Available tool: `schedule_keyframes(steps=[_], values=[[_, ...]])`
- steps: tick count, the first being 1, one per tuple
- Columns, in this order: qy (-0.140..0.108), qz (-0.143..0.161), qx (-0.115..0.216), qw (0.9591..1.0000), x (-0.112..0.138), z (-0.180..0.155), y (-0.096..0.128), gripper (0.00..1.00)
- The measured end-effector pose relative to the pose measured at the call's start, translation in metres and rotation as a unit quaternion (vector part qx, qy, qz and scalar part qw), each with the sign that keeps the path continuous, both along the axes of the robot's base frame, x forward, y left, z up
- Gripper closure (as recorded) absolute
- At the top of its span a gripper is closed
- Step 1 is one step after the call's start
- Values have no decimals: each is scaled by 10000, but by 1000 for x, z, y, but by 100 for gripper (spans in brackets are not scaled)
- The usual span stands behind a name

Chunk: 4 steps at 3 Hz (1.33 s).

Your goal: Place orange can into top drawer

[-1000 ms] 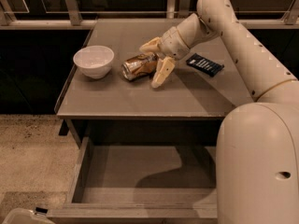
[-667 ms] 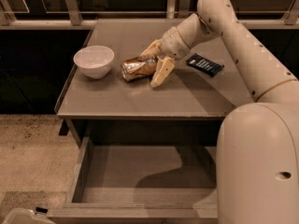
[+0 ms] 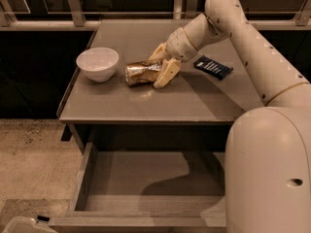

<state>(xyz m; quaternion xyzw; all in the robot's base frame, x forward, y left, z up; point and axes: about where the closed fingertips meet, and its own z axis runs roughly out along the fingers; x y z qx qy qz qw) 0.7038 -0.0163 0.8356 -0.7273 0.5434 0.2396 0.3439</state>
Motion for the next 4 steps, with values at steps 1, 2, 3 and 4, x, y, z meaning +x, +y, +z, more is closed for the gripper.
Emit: schedule_keyframes(steps=[1, 2, 3, 4], values=[[0, 0, 0, 10000, 0, 0, 0, 100], [1, 0, -1, 10000, 0, 0, 0, 100], [221, 56, -271, 9994, -8, 4, -1, 100], [427, -109, -866, 9953, -28, 24, -12, 100]])
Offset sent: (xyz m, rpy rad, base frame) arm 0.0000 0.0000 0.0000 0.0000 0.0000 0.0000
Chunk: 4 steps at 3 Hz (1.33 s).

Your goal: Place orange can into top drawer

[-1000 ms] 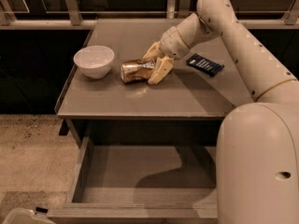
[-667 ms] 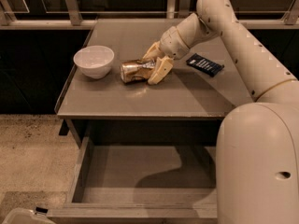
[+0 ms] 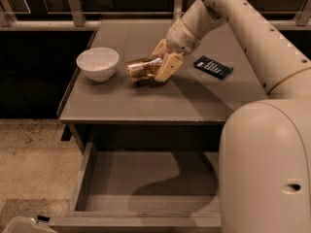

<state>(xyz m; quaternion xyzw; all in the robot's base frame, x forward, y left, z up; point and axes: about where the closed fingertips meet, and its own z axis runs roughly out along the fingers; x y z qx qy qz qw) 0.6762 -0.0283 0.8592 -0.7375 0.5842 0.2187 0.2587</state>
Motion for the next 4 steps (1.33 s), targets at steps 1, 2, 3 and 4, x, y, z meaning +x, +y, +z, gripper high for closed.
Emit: schedule_keyframes(steps=[1, 2, 3, 4], values=[[116, -217, -491, 9985, -28, 25, -12, 100], [115, -421, -627, 9971, -69, 51, -26, 100], [104, -455, -448, 9979, -120, 65, -39, 100], [46, -536, -255, 9982, -161, 72, -59, 100]])
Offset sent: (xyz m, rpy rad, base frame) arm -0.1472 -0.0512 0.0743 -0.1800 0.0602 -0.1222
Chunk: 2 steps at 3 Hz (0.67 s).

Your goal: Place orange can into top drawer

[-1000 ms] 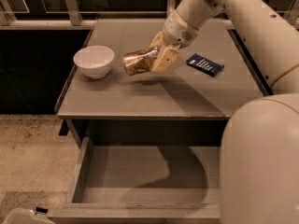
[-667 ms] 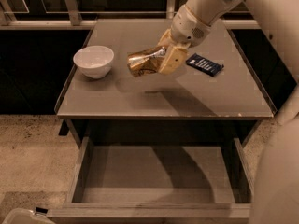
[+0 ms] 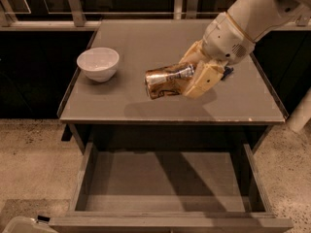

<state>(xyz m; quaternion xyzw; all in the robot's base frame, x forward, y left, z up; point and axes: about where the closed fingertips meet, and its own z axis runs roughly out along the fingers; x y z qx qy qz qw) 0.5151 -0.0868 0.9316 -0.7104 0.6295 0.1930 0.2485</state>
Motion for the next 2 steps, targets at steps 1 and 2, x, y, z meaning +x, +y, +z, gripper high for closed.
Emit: schedule_keyframes(steps=[1, 2], values=[[40, 49, -12, 10000, -3, -2, 5, 100], [45, -111, -35, 9999, -24, -1, 4, 100]])
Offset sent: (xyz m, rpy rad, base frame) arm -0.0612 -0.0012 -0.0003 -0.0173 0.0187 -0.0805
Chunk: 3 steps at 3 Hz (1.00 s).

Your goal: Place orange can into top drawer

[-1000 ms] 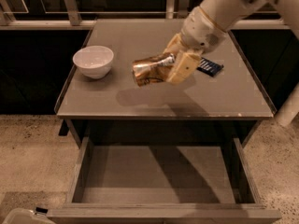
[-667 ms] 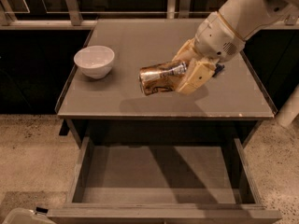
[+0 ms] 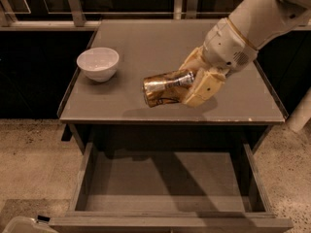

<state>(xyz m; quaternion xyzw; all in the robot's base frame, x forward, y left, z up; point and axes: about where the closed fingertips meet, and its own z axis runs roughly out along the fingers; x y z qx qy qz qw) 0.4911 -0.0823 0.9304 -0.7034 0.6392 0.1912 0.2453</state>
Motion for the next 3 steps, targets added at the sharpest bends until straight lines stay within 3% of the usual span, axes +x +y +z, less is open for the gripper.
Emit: schedule_keyframes(steps=[1, 3], values=[[-168, -380, 43, 9991, -34, 1, -4, 100], [-335, -1292, 279, 9907, -87, -33, -22, 100]])
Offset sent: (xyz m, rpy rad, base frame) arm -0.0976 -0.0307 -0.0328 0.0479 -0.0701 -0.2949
